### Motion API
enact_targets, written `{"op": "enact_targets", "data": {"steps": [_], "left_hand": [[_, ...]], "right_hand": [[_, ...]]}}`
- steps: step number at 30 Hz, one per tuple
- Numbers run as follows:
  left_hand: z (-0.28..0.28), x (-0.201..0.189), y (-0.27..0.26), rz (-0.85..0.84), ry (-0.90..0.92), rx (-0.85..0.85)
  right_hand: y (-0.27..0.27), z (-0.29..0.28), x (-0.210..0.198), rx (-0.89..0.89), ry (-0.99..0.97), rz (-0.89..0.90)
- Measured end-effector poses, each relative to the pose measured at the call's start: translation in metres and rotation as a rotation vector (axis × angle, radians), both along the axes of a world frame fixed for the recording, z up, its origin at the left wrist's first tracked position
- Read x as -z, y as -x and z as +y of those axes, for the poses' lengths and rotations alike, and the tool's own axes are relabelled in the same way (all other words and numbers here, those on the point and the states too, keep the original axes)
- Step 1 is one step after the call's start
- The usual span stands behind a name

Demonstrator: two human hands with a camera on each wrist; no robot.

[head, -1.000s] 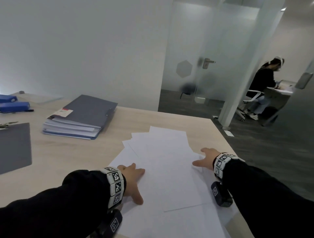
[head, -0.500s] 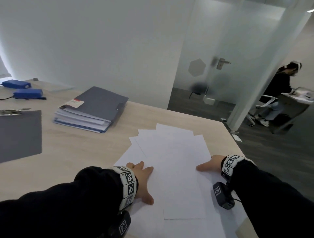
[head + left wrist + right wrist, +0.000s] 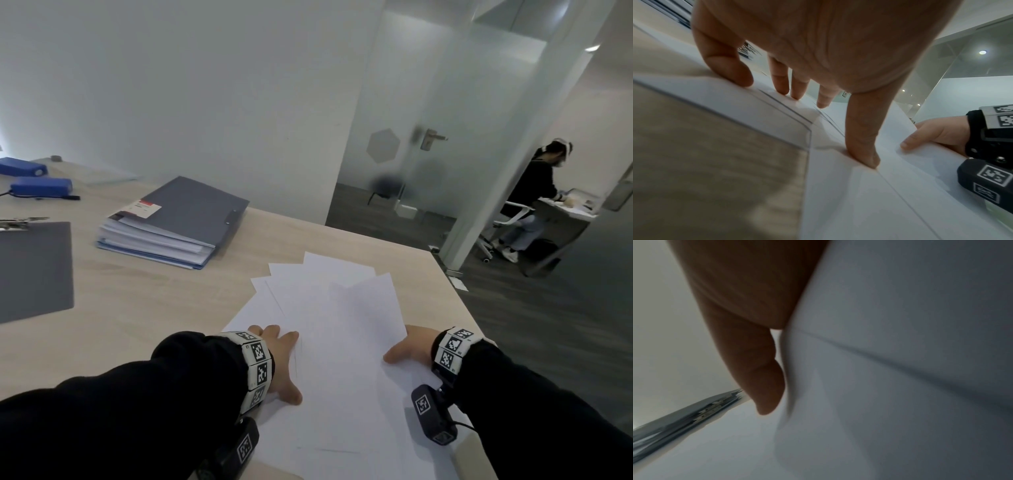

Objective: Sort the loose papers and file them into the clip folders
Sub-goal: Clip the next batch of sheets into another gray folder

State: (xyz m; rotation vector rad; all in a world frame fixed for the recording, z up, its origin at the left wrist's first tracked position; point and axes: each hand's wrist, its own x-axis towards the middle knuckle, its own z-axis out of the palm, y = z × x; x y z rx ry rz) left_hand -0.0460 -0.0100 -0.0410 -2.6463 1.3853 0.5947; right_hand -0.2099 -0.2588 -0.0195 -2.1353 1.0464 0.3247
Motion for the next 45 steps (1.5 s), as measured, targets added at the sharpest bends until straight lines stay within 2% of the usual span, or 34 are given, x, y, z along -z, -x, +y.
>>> {"op": "enact_targets", "data": {"steps": [4, 9, 15, 20, 23, 29, 32, 34, 37, 40, 42, 45], "left_hand": [[-0.001, 0.001, -0.001, 0.002, 0.030, -0.033], [-0.002, 0.000, -0.002, 0.034, 0.079, -0.096], [-0.004, -0.007, -0.003, 0.110, 0.142, -0.237], [-0.015, -0.017, -0.002, 0.364, 0.313, -0.390], [-0.021, -0.020, 0.002, 0.440, 0.377, -0.456], [-0.019, -0.023, -0.001, 0.697, 0.558, -0.656], [-0.013, -0.021, 0.000, 0.829, 0.667, -0.739], [-0.010, -0.018, 0.005, 1.047, 0.808, -0.797], [-0.008, -0.015, 0.014, 1.364, 0.961, -0.786], [-0.006, -0.013, 0.025, 1.389, 0.887, -0.758], [-0.008, -0.009, 0.033, 1.328, 0.787, -0.744], [-0.011, -0.002, 0.036, 1.200, 0.695, -0.733]], "right_hand": [[0.012, -0.003, 0.000, 0.114, 0.022, -0.026], [0.038, -0.015, -0.005, 0.160, 0.136, -0.152], [0.075, -0.025, 0.002, 0.198, 0.320, 0.099], [0.073, -0.011, 0.002, 0.188, 0.374, 0.129], [0.066, -0.004, 0.003, 0.157, 0.419, 0.187], [0.064, 0.002, 0.009, 0.189, 0.362, 0.197], [0.066, 0.000, 0.010, 0.175, 0.298, 0.141], [0.068, -0.005, 0.012, 0.193, 0.250, 0.060], [0.072, -0.014, 0.019, 0.268, 0.212, -0.108], [0.076, -0.016, 0.024, 0.348, 0.102, -0.300], [0.077, -0.011, 0.024, 0.365, 0.015, -0.420], [0.076, -0.007, 0.024, 0.317, -0.036, -0.463]]}}
